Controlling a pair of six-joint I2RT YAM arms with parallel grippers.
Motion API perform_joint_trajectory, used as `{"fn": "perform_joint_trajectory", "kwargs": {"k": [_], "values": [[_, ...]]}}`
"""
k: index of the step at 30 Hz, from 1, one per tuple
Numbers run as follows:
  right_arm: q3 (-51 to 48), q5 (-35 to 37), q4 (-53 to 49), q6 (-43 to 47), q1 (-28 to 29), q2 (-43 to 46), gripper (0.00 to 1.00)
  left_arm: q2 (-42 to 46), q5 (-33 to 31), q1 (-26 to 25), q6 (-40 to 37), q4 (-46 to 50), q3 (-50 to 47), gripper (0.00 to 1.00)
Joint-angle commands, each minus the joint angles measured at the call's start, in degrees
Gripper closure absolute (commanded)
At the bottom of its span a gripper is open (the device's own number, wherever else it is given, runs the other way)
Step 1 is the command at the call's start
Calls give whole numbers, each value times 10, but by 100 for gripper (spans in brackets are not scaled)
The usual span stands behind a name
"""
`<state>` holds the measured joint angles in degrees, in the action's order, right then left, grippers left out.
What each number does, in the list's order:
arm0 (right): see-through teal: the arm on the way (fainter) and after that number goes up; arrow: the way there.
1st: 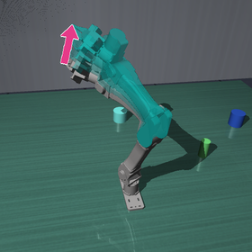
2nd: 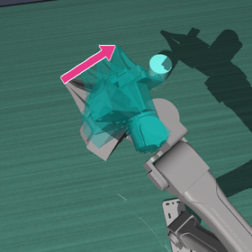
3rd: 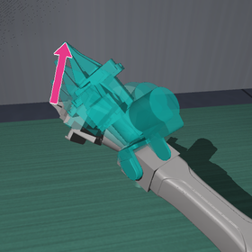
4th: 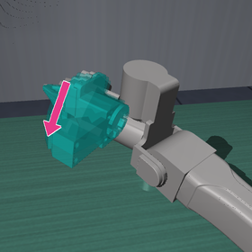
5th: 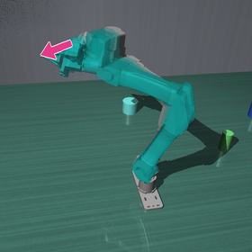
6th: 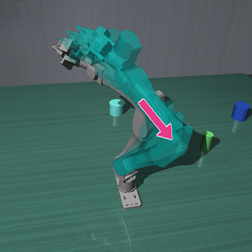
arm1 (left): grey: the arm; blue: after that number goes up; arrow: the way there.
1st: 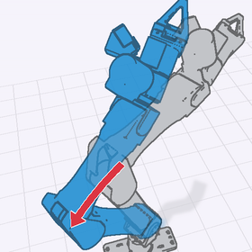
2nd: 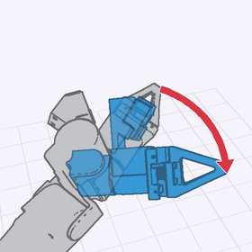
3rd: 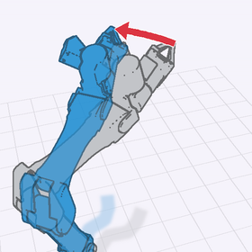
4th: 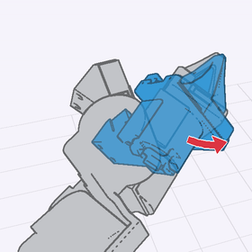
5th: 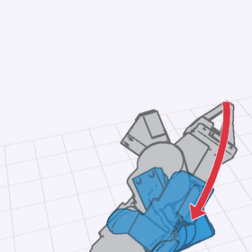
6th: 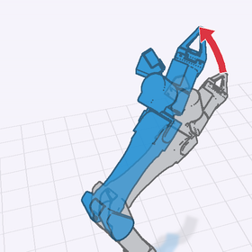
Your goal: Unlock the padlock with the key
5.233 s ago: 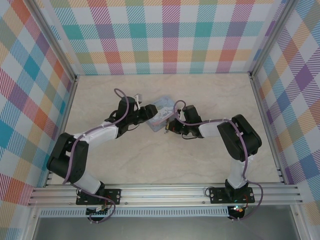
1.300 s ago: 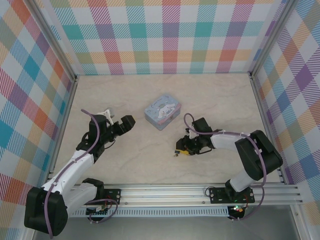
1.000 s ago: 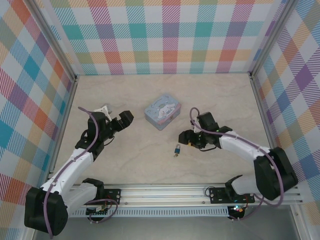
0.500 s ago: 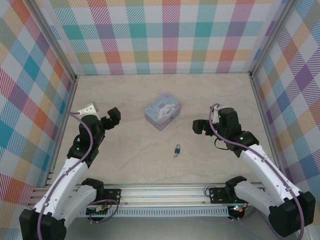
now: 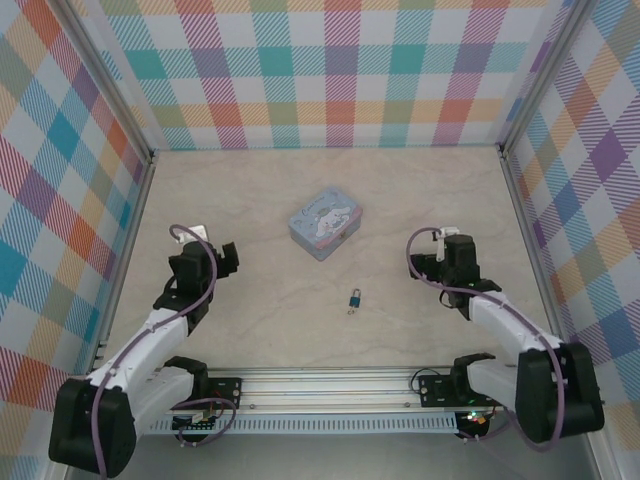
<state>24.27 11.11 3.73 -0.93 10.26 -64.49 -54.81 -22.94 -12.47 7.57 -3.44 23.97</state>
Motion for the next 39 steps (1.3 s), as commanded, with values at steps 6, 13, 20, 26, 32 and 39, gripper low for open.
{"fn": "perform_joint_trajectory", "kwargs": {"k": [6,13,20,26,32,39], "values": [[-40,-69,329,56,-29,-92,0,-102,37,25,-49,-181,-42,0],[-20,-97,419,55,-50,-183,0,-150,84,32,-97,-262,-42,0],[-18,-148,452,27,-89,-230,0,-213,148,44,-133,-349,-34,0],[-7,-143,442,2,-106,-237,0,-300,201,68,-122,-422,-17,0],[-7,-142,439,3,-105,-236,0,-352,179,86,-91,-442,-3,0],[-7,-141,439,3,-105,-235,0,-350,179,88,-89,-437,-1,0]]}}
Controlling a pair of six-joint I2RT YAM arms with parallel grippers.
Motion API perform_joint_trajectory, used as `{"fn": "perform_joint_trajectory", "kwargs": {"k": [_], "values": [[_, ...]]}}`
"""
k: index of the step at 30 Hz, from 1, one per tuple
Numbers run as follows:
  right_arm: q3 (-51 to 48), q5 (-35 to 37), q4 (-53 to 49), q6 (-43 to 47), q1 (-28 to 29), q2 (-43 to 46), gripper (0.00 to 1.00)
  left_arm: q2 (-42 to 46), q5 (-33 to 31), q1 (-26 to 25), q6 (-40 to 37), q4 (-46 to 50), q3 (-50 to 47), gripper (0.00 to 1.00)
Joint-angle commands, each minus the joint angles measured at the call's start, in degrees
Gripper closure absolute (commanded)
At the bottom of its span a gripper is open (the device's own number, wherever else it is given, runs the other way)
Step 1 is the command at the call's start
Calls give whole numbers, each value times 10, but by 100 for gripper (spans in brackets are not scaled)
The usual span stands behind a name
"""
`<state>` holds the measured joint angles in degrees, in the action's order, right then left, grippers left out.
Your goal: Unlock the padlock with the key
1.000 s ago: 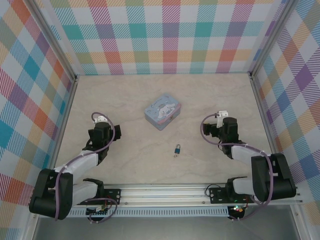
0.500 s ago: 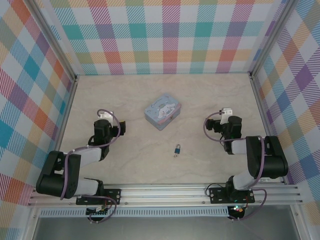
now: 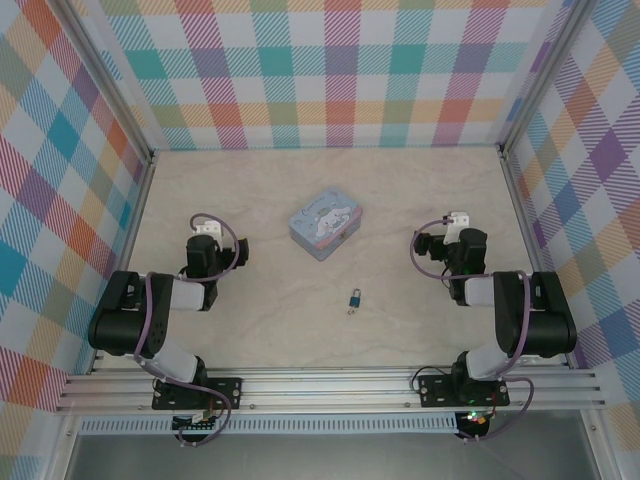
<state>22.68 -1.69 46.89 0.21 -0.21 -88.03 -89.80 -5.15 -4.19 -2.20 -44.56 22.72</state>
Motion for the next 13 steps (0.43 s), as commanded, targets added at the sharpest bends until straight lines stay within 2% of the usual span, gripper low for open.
{"fn": "perform_joint_trajectory", "kwargs": {"k": [1,13], "values": [[9,-14,7,-9,-1,0,0,0,1,6,8,-26,11,0],[10,-14,5,-8,-1,0,0,0,1,6,8,-27,10,0]]}}
